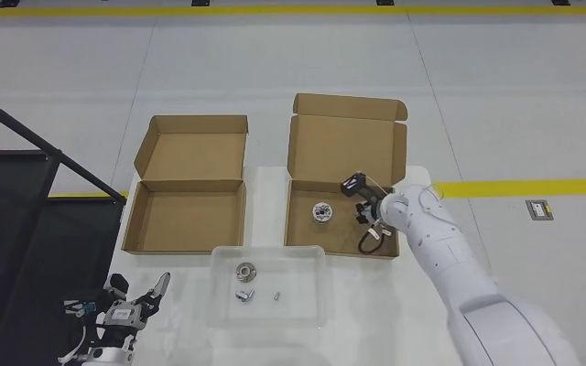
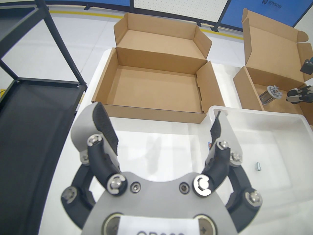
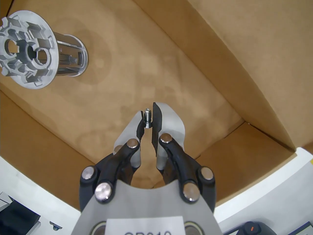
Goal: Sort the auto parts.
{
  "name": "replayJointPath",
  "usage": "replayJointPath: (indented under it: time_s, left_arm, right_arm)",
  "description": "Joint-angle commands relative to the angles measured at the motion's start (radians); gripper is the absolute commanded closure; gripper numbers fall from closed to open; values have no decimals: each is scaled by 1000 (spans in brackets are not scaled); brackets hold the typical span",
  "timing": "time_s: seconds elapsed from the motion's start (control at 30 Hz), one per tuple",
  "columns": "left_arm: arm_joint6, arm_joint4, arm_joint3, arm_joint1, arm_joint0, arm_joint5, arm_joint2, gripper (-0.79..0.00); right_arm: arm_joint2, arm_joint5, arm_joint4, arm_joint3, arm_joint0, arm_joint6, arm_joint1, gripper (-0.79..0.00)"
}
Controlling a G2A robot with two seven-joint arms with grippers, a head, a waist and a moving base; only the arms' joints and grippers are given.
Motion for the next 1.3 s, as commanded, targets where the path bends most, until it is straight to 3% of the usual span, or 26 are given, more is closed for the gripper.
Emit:
replayJointPath:
  time_s: [0.0, 0.1, 0.2, 0.37, 0.6, 0.9, 1.27]
  left_arm:
    - [0, 0, 0, 0, 0, 0, 0, -785]
    - [0, 0, 0, 0, 0, 0, 0, -785]
    - [0, 0, 0, 0, 0, 0, 0, -785]
    - [0, 0, 0, 0, 0, 0, 0, -785]
    - [0, 0, 0, 0, 0, 0, 0, -785]
    - [0, 0, 0, 0, 0, 0, 0, -785]
    - [0, 0, 0, 0, 0, 0, 0, -785]
  right_arm:
    - [-1, -2, 4, 2, -2, -1, 1, -83]
    - [-4, -4, 7, 2, -4, 0, 2, -95]
    - [-6, -3, 12, 1, -6, 1, 4, -191]
    - [-9, -8, 18, 2, -6, -3, 8, -249]
    - [-14, -38, 23, -9, -4, -28, 16, -259]
    - [-22, -214, 13, -58, -3, -141, 41, -274]
    - [-41, -446, -30, -245, -71, -274, 82, -299]
